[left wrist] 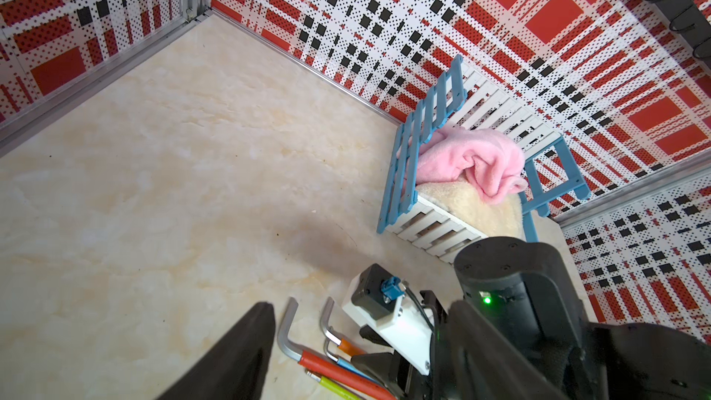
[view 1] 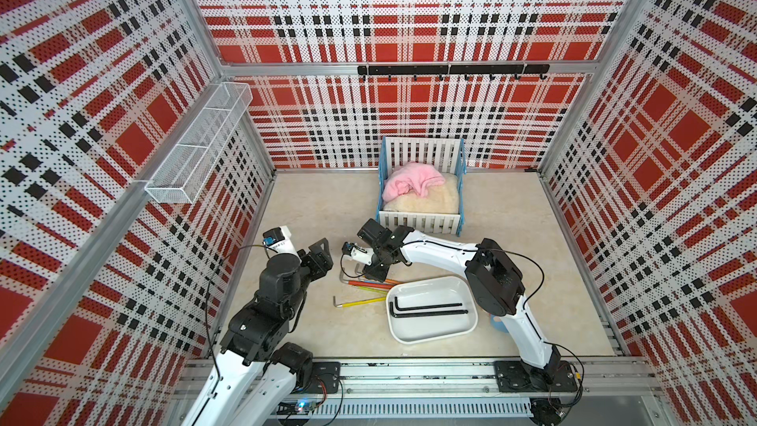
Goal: Put the hex key on the desktop into the storage box
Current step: Pick up the Allen key from the center of the board.
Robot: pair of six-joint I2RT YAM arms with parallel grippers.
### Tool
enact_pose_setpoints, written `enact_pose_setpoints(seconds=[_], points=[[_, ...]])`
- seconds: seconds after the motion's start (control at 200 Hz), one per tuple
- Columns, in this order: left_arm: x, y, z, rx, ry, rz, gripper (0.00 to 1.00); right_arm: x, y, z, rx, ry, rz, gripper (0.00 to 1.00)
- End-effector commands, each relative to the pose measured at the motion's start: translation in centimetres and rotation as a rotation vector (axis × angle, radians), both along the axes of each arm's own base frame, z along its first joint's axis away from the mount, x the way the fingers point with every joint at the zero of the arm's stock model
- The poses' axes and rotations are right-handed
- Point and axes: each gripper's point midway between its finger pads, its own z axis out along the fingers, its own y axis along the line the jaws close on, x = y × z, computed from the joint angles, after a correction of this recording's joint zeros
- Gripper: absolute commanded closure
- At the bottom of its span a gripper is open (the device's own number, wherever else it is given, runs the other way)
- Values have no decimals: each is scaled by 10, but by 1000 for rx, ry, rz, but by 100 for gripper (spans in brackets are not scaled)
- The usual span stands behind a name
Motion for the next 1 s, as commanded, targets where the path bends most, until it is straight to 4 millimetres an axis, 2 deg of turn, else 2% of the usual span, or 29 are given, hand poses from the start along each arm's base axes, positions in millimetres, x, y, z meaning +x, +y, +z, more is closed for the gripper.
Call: enact_pose_setpoints(seconds=[0.0, 0.586, 0.817, 0.997], points=[[-2, 0, 1, 3, -1, 0, 23, 1, -7, -16, -42, 27, -29, 67], [-2, -1, 1, 1, -2, -5, 24, 4, -12, -28, -91, 41, -42, 68], [-2, 0, 1, 1, 0, -3, 24, 12, -23, -33, -182, 27, -107, 70], [-2, -1, 0, 2, 1, -4, 24, 9, -24, -37, -224, 13, -128, 70]])
